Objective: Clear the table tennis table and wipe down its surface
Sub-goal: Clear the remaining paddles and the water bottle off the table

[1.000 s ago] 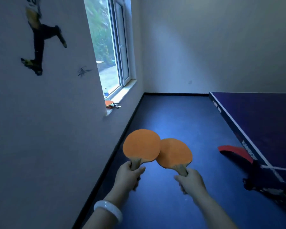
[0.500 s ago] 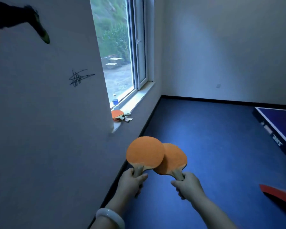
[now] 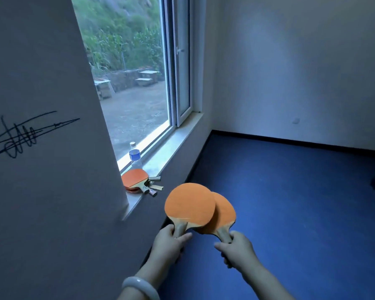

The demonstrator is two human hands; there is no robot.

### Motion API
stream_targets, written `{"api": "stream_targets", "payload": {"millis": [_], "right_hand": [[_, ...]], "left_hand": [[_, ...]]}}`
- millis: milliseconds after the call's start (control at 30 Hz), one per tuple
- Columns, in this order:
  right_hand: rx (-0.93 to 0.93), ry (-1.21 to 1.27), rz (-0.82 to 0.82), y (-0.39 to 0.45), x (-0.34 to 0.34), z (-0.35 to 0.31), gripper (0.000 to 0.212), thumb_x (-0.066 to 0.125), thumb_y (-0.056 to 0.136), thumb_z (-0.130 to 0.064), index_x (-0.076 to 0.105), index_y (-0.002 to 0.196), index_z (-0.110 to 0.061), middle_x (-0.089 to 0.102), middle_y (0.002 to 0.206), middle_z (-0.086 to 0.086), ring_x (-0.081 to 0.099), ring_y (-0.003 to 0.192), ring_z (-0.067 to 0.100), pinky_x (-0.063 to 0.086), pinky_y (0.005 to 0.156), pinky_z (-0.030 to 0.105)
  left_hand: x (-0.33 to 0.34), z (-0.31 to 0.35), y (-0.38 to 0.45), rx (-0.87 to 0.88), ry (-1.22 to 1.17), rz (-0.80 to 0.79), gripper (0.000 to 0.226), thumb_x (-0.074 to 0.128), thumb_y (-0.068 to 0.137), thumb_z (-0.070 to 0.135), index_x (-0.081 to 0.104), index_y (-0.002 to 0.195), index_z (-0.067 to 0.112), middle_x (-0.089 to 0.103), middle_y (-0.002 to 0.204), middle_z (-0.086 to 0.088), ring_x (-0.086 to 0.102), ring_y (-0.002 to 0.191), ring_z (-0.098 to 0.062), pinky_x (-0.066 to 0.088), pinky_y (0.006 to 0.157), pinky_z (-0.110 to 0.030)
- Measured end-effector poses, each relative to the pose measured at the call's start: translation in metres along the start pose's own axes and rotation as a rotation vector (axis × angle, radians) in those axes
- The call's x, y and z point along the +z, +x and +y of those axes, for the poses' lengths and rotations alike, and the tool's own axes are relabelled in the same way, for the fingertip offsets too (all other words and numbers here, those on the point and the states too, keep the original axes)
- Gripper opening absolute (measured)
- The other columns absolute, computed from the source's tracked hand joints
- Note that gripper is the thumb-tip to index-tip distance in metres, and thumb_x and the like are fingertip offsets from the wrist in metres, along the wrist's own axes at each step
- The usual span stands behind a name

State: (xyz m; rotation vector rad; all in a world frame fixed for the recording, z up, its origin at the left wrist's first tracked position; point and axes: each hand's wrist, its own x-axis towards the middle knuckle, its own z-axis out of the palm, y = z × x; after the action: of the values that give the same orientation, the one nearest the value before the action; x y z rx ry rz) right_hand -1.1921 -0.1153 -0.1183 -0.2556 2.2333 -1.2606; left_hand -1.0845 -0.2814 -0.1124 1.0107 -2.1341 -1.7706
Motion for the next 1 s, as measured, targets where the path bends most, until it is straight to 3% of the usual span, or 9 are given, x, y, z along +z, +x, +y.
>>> {"api": "stream_targets", "payload": {"millis": [167, 400, 567, 700, 800, 1000], "right_hand": [[-0.095, -0.07, -0.125, 0.124, -0.003, -0.042, 0.019, 0.068, 0.08, -0.012, 0.049, 0.08, -0.009, 0.053, 0.064, 0.007, 0.048, 0.045, 0.018, 0.04, 0.043, 0.026], [-0.205, -0.282, -0.351, 0.265, 0.0, -0.099, 0.026, 0.07, 0.076, -0.022, 0.052, 0.084, -0.005, 0.054, 0.069, 0.004, 0.05, 0.051, 0.018, 0.042, 0.046, 0.027], [-0.26, -0.392, -0.522, 0.328, 0.045, -0.125, 0.032, 0.071, 0.075, -0.029, 0.056, 0.09, -0.005, 0.054, 0.072, -0.001, 0.048, 0.056, 0.014, 0.04, 0.049, 0.024], [-0.297, -0.439, -0.646, 0.372, 0.088, -0.151, 0.026, 0.073, 0.073, -0.028, 0.051, 0.079, -0.014, 0.053, 0.071, 0.0, 0.05, 0.055, 0.015, 0.041, 0.047, 0.024], [-0.342, -0.493, -0.681, 0.403, 0.12, -0.172, 0.028, 0.074, 0.073, -0.029, 0.049, 0.075, -0.016, 0.053, 0.069, -0.001, 0.051, 0.054, 0.014, 0.042, 0.046, 0.024], [-0.418, -0.552, -0.791, 0.466, 0.185, -0.209, 0.013, 0.074, 0.074, -0.028, 0.063, 0.081, -0.026, 0.063, 0.071, -0.008, 0.057, 0.057, 0.006, 0.045, 0.054, 0.021]], "left_hand": [[0.014, 0.021, 0.099, -0.052, -0.047, 0.117, 0.03, 0.073, 0.084, 0.018, 0.046, 0.074, 0.012, 0.049, 0.056, -0.003, 0.042, 0.035, -0.013, 0.031, 0.037, -0.022], [0.023, 0.042, 0.186, -0.194, -0.127, 0.309, 0.031, 0.07, 0.086, 0.024, 0.054, 0.094, -0.001, 0.052, 0.055, -0.001, 0.045, 0.042, -0.018, 0.033, 0.039, -0.023], [0.007, 0.038, 0.225, -0.294, -0.177, 0.456, 0.025, 0.068, 0.088, 0.024, 0.054, 0.092, 0.003, 0.05, 0.048, 0.002, 0.042, 0.037, -0.015, 0.033, 0.039, -0.022], [-0.02, 0.027, 0.269, -0.332, -0.228, 0.54, 0.023, 0.069, 0.088, 0.022, 0.049, 0.082, 0.011, 0.049, 0.043, 0.006, 0.04, 0.035, -0.014, 0.031, 0.037, -0.02], [-0.042, 0.016, 0.305, -0.358, -0.265, 0.569, 0.019, 0.069, 0.088, 0.021, 0.053, 0.089, 0.01, 0.047, 0.043, 0.005, 0.039, 0.035, -0.014, 0.029, 0.036, -0.019], [-0.088, -0.006, 0.369, -0.39, -0.296, 0.607, 0.02, 0.068, 0.089, 0.019, 0.05, 0.087, 0.011, 0.049, 0.049, -0.001, 0.039, 0.033, -0.013, 0.03, 0.035, -0.019]]}}
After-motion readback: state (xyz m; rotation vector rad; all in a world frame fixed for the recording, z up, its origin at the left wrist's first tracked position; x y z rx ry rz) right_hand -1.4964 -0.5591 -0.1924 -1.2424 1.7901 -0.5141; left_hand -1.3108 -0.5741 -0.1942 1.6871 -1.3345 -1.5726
